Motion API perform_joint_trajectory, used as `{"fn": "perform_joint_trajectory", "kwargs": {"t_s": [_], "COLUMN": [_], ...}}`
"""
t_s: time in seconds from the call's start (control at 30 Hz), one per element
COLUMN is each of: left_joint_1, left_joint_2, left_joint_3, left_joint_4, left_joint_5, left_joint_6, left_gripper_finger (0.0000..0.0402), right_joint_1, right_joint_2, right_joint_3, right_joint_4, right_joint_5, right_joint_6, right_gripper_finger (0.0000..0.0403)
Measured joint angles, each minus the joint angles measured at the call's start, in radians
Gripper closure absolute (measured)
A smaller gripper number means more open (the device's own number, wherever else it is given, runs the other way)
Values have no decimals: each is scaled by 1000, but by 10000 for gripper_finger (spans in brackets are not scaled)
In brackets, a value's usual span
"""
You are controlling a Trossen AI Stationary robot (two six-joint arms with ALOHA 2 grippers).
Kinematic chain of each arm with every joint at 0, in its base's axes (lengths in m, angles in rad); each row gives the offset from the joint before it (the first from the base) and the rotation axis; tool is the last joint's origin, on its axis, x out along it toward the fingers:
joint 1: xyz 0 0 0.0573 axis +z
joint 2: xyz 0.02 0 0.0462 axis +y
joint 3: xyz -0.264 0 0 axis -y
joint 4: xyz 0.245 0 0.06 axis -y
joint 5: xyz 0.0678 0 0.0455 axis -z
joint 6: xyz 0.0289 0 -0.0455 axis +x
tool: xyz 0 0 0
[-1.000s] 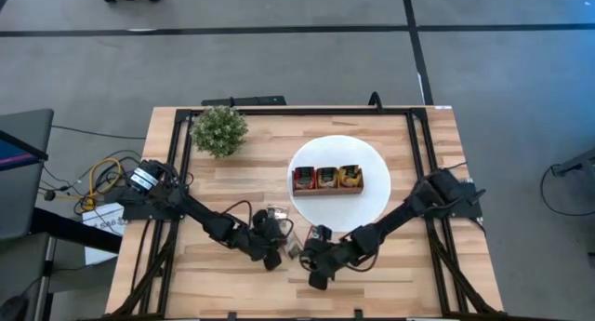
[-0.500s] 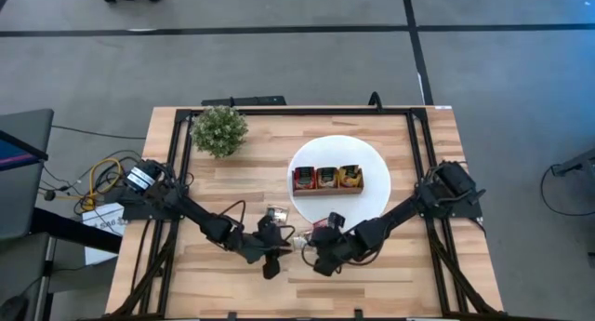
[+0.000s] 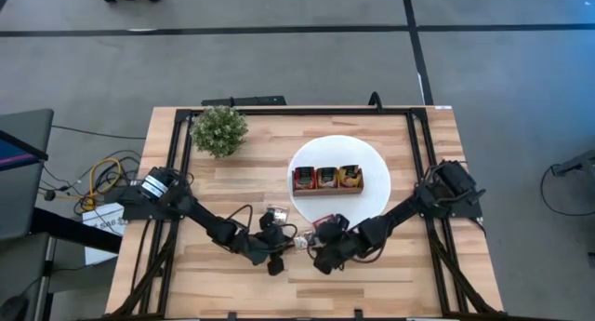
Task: Pick & Place Tea
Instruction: Put the brown tea bag into the middle section of the wooden organizer
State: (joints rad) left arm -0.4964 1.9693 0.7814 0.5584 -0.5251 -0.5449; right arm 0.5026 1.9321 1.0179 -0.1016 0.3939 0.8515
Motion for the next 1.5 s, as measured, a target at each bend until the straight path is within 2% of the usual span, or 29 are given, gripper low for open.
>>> {"fn": "perform_joint_trajectory", "kwargs": {"t_s": [0.13, 0.27, 0.4, 0.63, 0.7, 0.87, 1.0, 1.17, 1.37, 1.5], "left_joint_1": [8, 12, 12, 8, -1, -24, -43, -55, -54, -54], "left_joint_2": [10, 10, 11, 1, -20, -96, -147, -159, -147, -104], "left_joint_3": [8, 8, 8, 8, 8, 8, 8, 8, 8, 8], "left_joint_4": [1, 5, 5, -2, -17, -95, -186, -197, -154, -69], "left_joint_5": [18, 27, 29, 38, 41, 17, -45, -84, -21, -8], "left_joint_6": [7, 5, 2, 11, 12, 14, 10, 7, 5, 49], "left_gripper_finger": [315, 314, 315, 315, 315, 315, 315, 314, 315, 315], "right_joint_1": [-20, -38, -45, -30, -26, -10, 23, 62, 65, 65], "right_joint_2": [-4, -3, -2, -1, -1, -15, -81, -176, -207, -142], "right_joint_3": [-74, -110, -110, -109, -109, -101, -68, -32, -29, -30], "right_joint_4": [169, 286, 282, 251, 242, 201, 84, -101, -100, -50], "right_joint_5": [-6, -72, -82, -98, -96, -63, 9, 113, 27, -84], "right_joint_6": [30, 32, 31, -16, -40, -102, -151, -178, -76, -13], "right_gripper_finger": [174, 202, 253, 374, 395, 401, 402, 402, 393, 349]}}
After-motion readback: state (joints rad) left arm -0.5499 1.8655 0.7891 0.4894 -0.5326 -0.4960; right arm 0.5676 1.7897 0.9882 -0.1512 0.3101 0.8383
